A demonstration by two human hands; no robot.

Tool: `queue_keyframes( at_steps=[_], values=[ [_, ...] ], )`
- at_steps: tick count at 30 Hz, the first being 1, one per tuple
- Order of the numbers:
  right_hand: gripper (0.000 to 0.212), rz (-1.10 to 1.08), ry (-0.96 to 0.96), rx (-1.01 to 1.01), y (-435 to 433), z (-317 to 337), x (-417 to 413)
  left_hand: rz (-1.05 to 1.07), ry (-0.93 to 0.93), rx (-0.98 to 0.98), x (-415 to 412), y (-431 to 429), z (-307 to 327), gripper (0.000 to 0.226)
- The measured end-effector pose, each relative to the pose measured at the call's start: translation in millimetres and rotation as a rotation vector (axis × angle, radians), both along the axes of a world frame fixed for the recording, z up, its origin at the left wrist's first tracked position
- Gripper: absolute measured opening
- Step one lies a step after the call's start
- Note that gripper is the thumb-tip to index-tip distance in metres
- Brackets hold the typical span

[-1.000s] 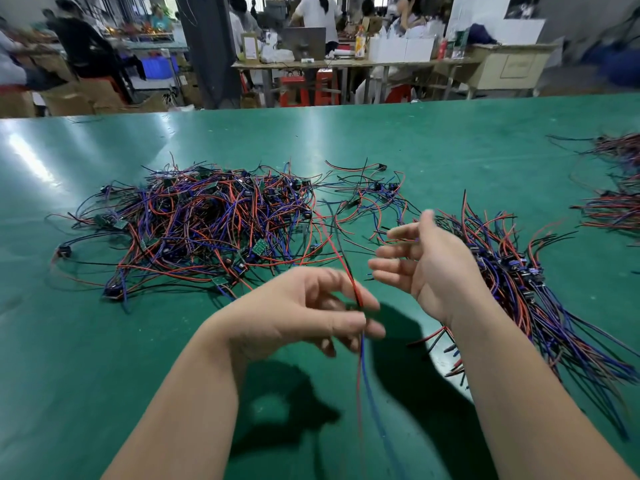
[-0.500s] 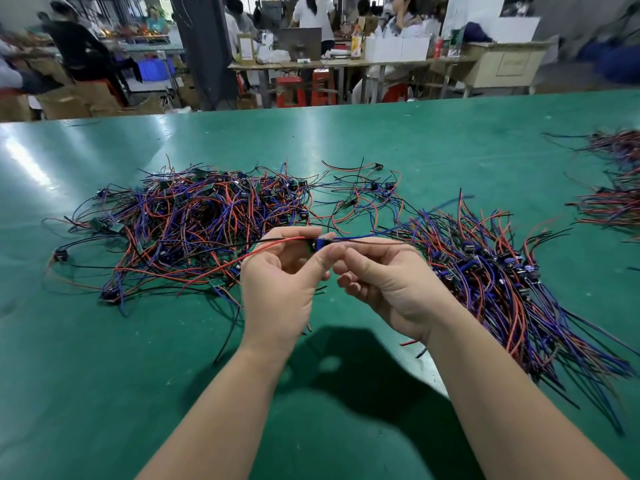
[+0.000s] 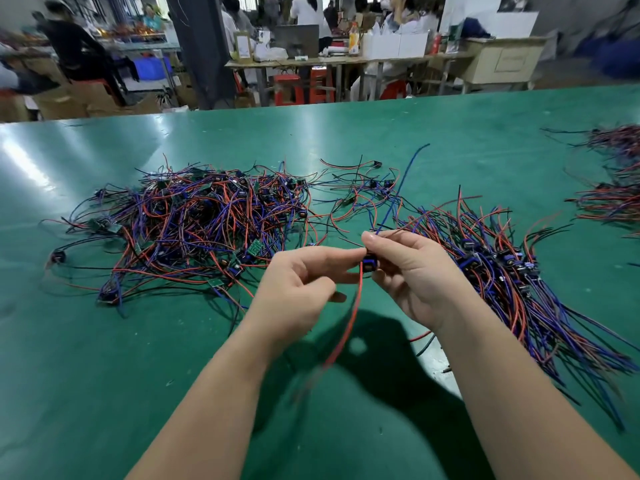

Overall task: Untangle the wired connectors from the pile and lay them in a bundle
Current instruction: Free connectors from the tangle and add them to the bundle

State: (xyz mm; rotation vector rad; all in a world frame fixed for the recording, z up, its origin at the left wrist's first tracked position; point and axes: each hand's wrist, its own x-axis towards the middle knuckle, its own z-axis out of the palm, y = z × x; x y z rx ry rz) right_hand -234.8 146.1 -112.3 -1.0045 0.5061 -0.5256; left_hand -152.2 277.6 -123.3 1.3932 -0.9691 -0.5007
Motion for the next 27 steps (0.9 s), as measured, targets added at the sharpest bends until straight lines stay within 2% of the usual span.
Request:
queue_keyframes(
  at_steps=[2,4,5,8,11,14,20,23,27],
  values=[
    [0.015,0.083,0.029,-0.040,-1,3,-4,-0.130,0.325,0.037,7,2,5,0.046],
    [0.011,0.191,0.064,-0.093,1,3,-6,-0.129,0.458,0.059,9,3,8,0.019],
    [0.009,0.234,0.081,-0.124,3,3,-7,-0.087,0.448,0.082,7,2,8,0.005],
    [0.012,0.259,0.159,-0.236,4,-1,-7,-0.035,0.339,0.173,1,-2,-2,0.026],
    [0.019,0.194,0.177,-0.316,0,-1,-7,-0.071,0.422,0.253,-2,-2,-3,0.037],
    [0.013,0.042,0.128,-0.277,-8,4,-8,-0.158,0.430,0.351,-4,-1,-6,0.037],
    [0.011,-0.264,0.018,-0.136,-26,12,-15,-0.302,0.284,0.545,-16,-2,-10,0.009],
    [0.014,-0.324,-0.031,-0.070,-28,14,-18,-0.287,0.274,0.554,-16,-2,-10,0.010],
    [0.018,-0.350,0.005,-0.092,-25,13,-13,-0.307,0.274,0.576,-12,0,-10,0.012]
  ],
)
